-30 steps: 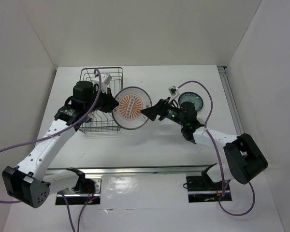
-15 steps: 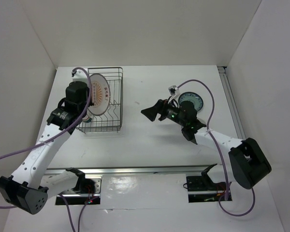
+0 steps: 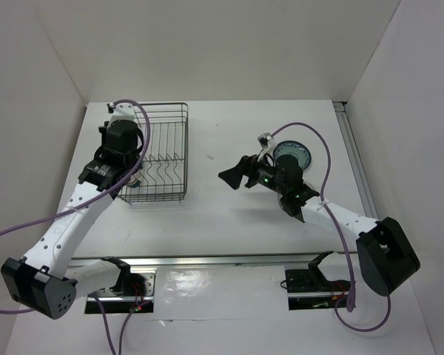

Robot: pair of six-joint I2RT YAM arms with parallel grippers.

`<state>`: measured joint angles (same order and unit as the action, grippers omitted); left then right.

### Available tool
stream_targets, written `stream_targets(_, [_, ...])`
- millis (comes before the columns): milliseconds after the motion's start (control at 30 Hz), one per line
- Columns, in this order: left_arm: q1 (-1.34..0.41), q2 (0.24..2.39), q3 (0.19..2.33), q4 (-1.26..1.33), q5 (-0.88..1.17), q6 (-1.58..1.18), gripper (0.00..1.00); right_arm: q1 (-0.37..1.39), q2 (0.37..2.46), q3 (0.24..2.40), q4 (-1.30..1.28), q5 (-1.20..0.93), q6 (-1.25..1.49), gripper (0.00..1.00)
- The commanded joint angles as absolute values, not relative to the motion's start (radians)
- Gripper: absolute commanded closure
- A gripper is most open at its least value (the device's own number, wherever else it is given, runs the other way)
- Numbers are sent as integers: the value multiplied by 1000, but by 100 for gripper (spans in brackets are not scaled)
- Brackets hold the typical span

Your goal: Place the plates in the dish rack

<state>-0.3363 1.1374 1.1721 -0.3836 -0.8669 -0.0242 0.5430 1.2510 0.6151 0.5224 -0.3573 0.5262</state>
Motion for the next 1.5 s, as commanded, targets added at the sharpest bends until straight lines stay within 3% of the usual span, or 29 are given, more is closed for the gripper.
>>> stream_targets(0, [-339, 1115, 1158, -237, -946, 64, 100, 552, 1227, 646, 505, -374, 499, 0])
stream_targets(200, [-339, 1104, 1100, -201, -862, 86, 100, 552, 1226, 655, 505, -393, 499, 0])
stream_targets(833, [-339, 1203, 1060, -230, -864, -1, 100, 543, 1157, 624, 486, -383, 499, 0])
stream_targets(1033, [-339, 1255, 1071, -273, -819, -46, 89, 543, 1169, 615, 506, -393, 499, 0])
stream_targets(1200, [-339, 1304, 1091, -307, -808, -75, 89, 534, 1199, 606, 546, -402, 517, 0])
stream_targets(1467, [-321, 1318, 1109, -330, -798, -112, 60, 525, 1209, 606, 526, -350, 528, 0])
